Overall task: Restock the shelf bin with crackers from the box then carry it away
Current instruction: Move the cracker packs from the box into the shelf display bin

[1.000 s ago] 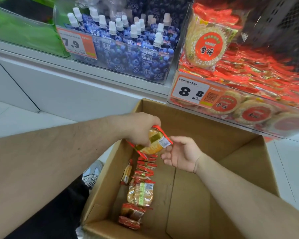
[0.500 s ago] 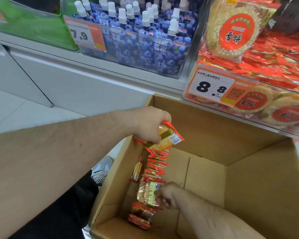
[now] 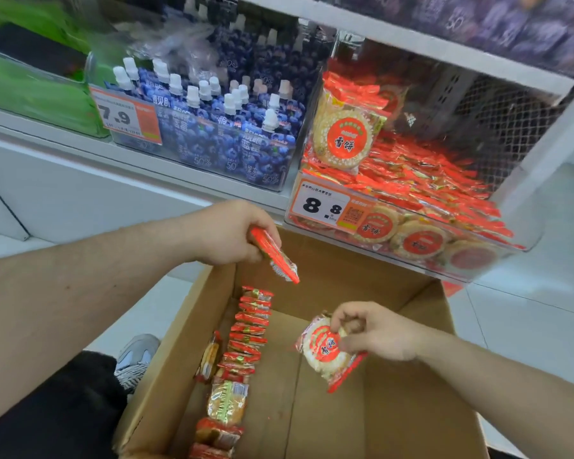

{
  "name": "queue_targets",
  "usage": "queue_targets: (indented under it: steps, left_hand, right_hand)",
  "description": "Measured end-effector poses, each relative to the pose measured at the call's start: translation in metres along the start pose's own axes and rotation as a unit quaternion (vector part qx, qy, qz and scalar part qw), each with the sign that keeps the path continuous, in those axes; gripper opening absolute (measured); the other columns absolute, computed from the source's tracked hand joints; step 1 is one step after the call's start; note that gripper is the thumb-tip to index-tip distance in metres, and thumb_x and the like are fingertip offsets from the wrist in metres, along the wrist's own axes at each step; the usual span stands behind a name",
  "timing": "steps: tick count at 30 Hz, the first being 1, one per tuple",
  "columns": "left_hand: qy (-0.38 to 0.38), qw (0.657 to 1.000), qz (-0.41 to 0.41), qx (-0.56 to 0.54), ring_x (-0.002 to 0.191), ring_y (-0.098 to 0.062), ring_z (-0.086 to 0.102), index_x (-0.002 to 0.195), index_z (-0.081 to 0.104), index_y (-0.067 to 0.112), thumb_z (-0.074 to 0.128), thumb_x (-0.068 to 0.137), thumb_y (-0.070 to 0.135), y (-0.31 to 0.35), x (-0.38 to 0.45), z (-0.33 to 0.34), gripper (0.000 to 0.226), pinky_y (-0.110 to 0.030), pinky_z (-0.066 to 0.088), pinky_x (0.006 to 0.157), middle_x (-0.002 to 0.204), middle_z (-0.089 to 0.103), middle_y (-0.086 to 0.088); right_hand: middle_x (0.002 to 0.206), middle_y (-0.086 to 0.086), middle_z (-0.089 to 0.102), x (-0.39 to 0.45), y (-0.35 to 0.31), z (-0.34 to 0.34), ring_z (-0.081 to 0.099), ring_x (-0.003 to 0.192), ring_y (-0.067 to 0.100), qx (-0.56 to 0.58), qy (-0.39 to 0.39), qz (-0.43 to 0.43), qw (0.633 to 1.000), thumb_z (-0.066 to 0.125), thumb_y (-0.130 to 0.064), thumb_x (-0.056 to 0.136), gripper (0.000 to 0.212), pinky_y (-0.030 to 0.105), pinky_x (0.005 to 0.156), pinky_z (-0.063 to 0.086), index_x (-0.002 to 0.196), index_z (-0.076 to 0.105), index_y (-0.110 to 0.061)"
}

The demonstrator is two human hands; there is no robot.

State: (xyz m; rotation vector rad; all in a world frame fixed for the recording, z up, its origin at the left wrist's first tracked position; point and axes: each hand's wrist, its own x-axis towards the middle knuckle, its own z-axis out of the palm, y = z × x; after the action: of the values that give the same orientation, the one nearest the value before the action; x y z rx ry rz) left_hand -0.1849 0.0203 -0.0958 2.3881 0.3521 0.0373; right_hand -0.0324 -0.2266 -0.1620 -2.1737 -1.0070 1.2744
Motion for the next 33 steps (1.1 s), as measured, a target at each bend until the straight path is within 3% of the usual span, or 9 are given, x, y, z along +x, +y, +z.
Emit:
queue_targets:
  steps: [3,6,9,11,14,18,22,27,33]
  left_hand:
    - [0.030,0.995,-0.022,-0.097,0.095,-0.014,0.069,0.077,0.073,0.035,0.077,0.073,0.000,0.009,-0.008,0.001,0.036,-0.041,0.054,0.091,0.096,0.074,0.007]
    - [0.010,0.986,-0.033,-0.164,0.105,-0.006,0.065,0.082,0.075,0.030,0.066,0.073,-0.011,0.019,-0.015,0.004,0.043,-0.026,0.051,0.095,0.106,0.070,0.013]
    - [0.008,0.957,-0.028,-0.288,0.106,-0.005,0.064,0.075,0.079,0.024,0.057,0.060,0.004,0.030,-0.020,0.006,0.033,-0.026,0.050,0.093,0.113,0.069,0.011]
    - [0.029,0.943,-0.017,-0.332,0.103,-0.004,0.064,0.070,0.080,0.024,0.067,0.069,0.009,0.037,-0.022,0.009,0.020,-0.028,0.051,0.090,0.111,0.071,0.012]
    - [0.089,0.949,0.020,-0.302,0.109,-0.001,0.062,0.075,0.079,0.034,0.066,0.083,-0.006,0.041,-0.024,0.016,0.043,-0.028,0.051,0.091,0.120,0.067,0.015]
    - [0.109,0.929,0.045,-0.350,0.110,-0.005,0.062,0.123,0.061,0.043,0.061,0.084,-0.015,0.049,-0.022,0.024,0.069,-0.049,0.049,0.096,0.140,0.046,0.026]
    - [0.153,0.898,0.027,-0.411,0.099,-0.008,0.068,0.148,0.027,0.036,0.062,0.085,-0.014,0.059,-0.012,0.035,0.088,-0.030,0.056,0.084,0.140,0.051,0.013]
    - [0.133,0.863,-0.008,-0.487,0.099,-0.010,0.068,0.133,0.048,0.030,0.057,0.086,-0.018,0.075,-0.003,0.049,0.068,-0.024,0.055,0.079,0.117,0.069,0.003]
    - [0.092,0.826,-0.006,-0.557,0.094,-0.021,0.067,0.121,0.061,0.020,0.048,0.074,-0.026,0.088,0.001,0.049,0.067,-0.038,0.049,0.079,0.108,0.072,-0.005]
  right_hand:
    - [0.057,-0.007,0.040,-0.029,-0.005,-0.020,0.034,0.060,0.017,-0.004,0.043,-0.047,0.998,0.064,-0.002,0.087,0.023,0.032,0.060,0.032,0.084,0.058,-0.024]
    - [0.065,0.003,0.045,-0.051,-0.013,-0.034,0.036,0.066,0.019,0.039,0.071,-0.069,0.994,0.060,0.000,0.090,0.023,0.029,0.060,0.032,0.086,0.055,-0.022]
    - [0.074,0.011,0.044,-0.068,-0.023,-0.047,0.038,0.069,0.020,0.098,0.079,-0.101,0.987,0.060,-0.003,0.087,0.021,0.033,0.064,0.033,0.084,0.055,-0.023]
    - [0.075,0.011,0.038,-0.076,-0.027,-0.056,0.037,0.065,0.018,0.139,0.098,-0.120,0.978,0.060,0.002,0.087,0.029,0.029,0.061,0.031,0.079,0.054,-0.026]
    - [0.076,0.014,0.042,-0.085,-0.031,-0.062,0.040,0.068,0.020,0.226,0.110,-0.149,0.956,0.067,-0.003,0.078,0.025,0.028,0.061,0.036,0.081,0.051,-0.022]
    - [0.092,0.024,0.068,-0.082,-0.035,-0.060,0.064,0.082,0.029,0.364,0.142,-0.177,0.903,0.086,-0.015,0.064,0.054,0.029,0.071,0.054,0.104,0.051,-0.006]
    - [0.107,0.021,0.070,-0.078,-0.060,-0.044,0.068,0.093,0.029,0.469,0.142,-0.156,0.858,0.052,0.002,0.088,0.032,0.036,0.074,0.057,0.119,0.054,-0.003]
    - [0.100,0.014,0.072,-0.064,-0.073,-0.033,0.067,0.089,0.024,0.466,0.204,-0.110,0.854,0.054,-0.001,0.093,0.014,0.037,0.080,0.053,0.105,0.060,-0.004]
    - [0.091,0.009,0.072,-0.054,-0.083,-0.030,0.063,0.083,0.021,0.426,0.281,-0.071,0.857,0.064,-0.012,0.091,0.004,0.033,0.071,0.048,0.089,0.060,-0.011]
